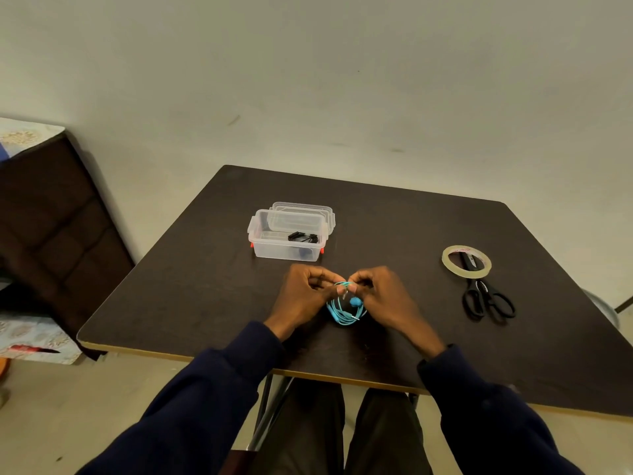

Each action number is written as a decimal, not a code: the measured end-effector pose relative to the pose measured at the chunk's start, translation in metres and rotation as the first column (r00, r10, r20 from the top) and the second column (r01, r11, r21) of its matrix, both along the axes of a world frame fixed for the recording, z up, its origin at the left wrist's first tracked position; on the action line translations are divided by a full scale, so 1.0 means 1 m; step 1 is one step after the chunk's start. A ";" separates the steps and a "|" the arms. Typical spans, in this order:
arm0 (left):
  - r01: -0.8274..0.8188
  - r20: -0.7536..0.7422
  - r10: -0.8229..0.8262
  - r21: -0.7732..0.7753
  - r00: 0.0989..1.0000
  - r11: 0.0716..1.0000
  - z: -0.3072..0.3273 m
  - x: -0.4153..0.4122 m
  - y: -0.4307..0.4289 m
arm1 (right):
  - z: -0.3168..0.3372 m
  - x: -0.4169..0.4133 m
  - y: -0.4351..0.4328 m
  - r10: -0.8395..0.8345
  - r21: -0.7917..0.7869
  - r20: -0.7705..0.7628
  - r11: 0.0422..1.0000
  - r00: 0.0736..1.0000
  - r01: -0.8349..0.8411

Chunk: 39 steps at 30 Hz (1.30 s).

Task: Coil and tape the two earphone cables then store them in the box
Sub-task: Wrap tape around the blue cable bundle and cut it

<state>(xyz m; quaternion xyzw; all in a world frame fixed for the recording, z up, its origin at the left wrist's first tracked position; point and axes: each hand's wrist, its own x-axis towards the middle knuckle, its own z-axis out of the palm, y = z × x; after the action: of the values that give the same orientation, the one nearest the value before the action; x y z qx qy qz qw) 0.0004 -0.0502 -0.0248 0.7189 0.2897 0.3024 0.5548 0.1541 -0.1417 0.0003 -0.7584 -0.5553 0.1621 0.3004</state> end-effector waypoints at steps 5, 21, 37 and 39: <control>0.019 0.067 -0.012 -0.108 0.998 0.994 0.003 -0.001 0.002 | 0.006 0.002 -0.003 -0.013 0.105 -0.071 0.994 0.997 0.020; 0.080 0.143 -0.005 -0.523 0.990 0.849 0.014 -0.006 0.004 | 0.012 -0.004 -0.010 0.117 0.247 0.010 0.962 0.993 -0.116; 0.013 0.031 -0.014 0.023 0.999 1.000 0.009 -0.009 -0.007 | 0.006 -0.005 -0.006 0.022 0.172 -0.206 0.985 0.978 0.014; 0.012 0.015 -0.014 0.119 1.000 0.993 0.010 -0.008 -0.008 | 0.003 -0.007 -0.004 -0.005 0.144 -0.239 0.989 0.971 0.040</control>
<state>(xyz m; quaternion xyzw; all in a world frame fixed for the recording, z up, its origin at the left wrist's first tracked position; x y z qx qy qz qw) -0.0073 -0.0578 -0.0144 0.7502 0.2621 0.3213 0.5150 0.1475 -0.1455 0.0028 -0.7153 -0.5172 0.2069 0.4220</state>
